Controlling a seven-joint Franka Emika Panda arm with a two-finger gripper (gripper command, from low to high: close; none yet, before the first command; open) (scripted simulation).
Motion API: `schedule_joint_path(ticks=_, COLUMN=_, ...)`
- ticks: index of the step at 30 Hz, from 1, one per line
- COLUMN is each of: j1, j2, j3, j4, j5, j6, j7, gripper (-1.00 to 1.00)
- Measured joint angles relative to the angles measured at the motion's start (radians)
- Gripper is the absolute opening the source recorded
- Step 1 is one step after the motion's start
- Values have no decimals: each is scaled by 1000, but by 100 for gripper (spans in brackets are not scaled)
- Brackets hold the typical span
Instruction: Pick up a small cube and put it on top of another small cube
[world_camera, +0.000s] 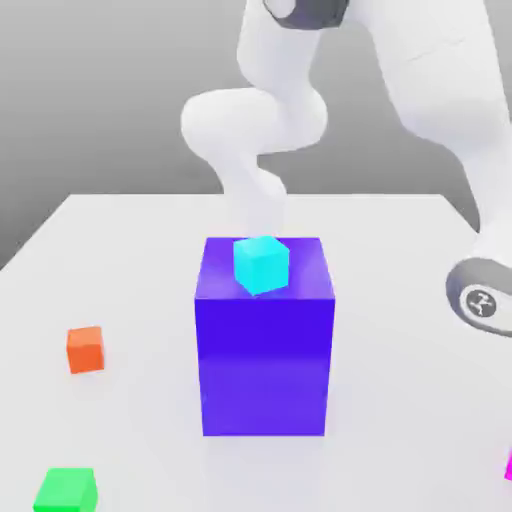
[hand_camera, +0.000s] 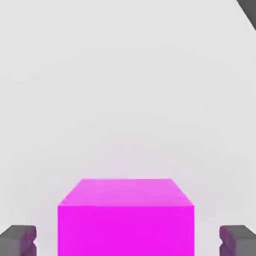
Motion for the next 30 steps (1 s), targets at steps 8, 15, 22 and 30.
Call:
schedule_joint_path(ticks=8, j1=-43, j2=-127, j3=52, j4=-33, j5=69, j6=-92, j7=-47, gripper=-100)
schedule_joint_path(ticks=15, j1=-231, j2=-201, j3=-89, j4=-64, j5=181, j6=-132, j7=12, gripper=-100)
schedule_joint_path(ticks=22, j1=-404, j2=-270, j3=-234, j4=-109, j5=288, j6=-144, j7=69, gripper=-100)
schedule_joint_path(ticks=30, j1=-594, j2=-209, j3=-369, j4=-105, j5=422, j6=-74, j7=112, gripper=100)
